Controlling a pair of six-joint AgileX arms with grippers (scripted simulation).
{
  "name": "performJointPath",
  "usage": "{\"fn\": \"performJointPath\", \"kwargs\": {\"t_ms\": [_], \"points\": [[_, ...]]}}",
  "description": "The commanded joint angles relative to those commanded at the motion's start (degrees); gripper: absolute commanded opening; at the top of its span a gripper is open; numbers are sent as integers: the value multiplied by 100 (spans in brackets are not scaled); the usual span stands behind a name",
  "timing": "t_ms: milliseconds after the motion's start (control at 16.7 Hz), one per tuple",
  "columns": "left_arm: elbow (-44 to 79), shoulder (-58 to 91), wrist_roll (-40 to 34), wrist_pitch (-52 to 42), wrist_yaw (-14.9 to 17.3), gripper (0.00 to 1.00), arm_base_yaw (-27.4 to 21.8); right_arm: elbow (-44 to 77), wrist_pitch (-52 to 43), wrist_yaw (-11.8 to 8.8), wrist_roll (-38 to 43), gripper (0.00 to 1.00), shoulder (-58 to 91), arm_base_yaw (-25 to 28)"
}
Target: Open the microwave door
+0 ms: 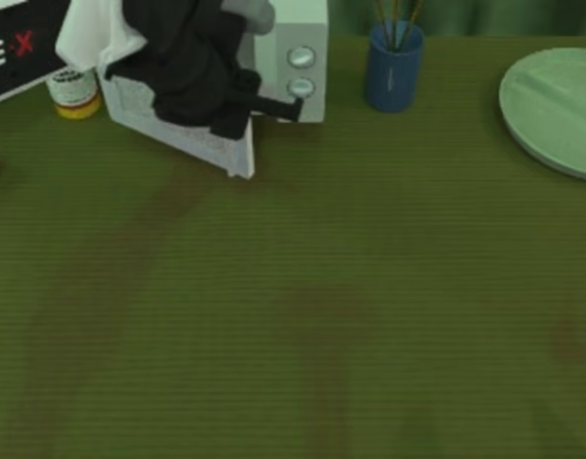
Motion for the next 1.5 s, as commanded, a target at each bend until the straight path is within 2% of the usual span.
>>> {"fn": "performJointPath", "kwargs": {"t_ms": [180, 1500], "points": [[-137, -154, 195, 85, 106, 0, 58, 0, 0, 0, 0, 100, 0, 0], [-137, -154, 195, 85, 106, 0, 58, 0, 0, 0, 0, 100, 0, 0]]}}
